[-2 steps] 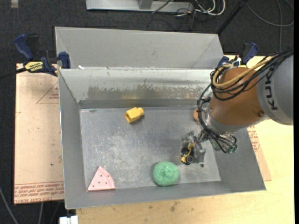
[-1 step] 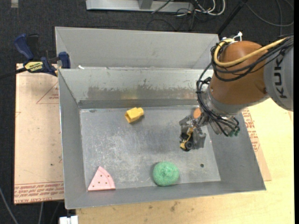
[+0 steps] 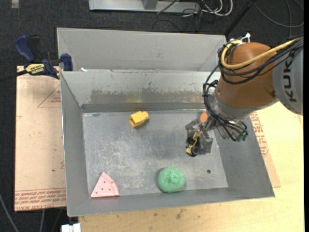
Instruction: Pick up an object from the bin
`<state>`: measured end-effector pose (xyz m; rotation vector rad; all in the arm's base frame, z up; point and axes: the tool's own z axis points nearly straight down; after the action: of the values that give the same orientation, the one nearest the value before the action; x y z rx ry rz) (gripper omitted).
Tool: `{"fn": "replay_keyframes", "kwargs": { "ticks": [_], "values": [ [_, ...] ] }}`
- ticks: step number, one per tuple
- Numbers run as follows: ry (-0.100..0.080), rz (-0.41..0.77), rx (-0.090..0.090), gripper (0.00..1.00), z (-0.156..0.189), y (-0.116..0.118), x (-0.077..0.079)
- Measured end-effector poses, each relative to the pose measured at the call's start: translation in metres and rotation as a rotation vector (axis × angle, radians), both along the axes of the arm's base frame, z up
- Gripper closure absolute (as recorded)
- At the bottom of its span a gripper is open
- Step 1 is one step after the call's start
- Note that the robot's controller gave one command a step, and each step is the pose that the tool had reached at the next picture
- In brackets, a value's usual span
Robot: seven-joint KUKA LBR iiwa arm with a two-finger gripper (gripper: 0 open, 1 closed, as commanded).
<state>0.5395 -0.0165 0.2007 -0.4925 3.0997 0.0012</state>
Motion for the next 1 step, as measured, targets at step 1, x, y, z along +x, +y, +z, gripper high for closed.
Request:
{"fn": "replay_keyframes", "kwargs": {
  "ticks": [1],
  "values": [
    [0.001, 0.397, 0.0, 1.0, -0.0072, -0.0016, -0.0075]
  ]
}}
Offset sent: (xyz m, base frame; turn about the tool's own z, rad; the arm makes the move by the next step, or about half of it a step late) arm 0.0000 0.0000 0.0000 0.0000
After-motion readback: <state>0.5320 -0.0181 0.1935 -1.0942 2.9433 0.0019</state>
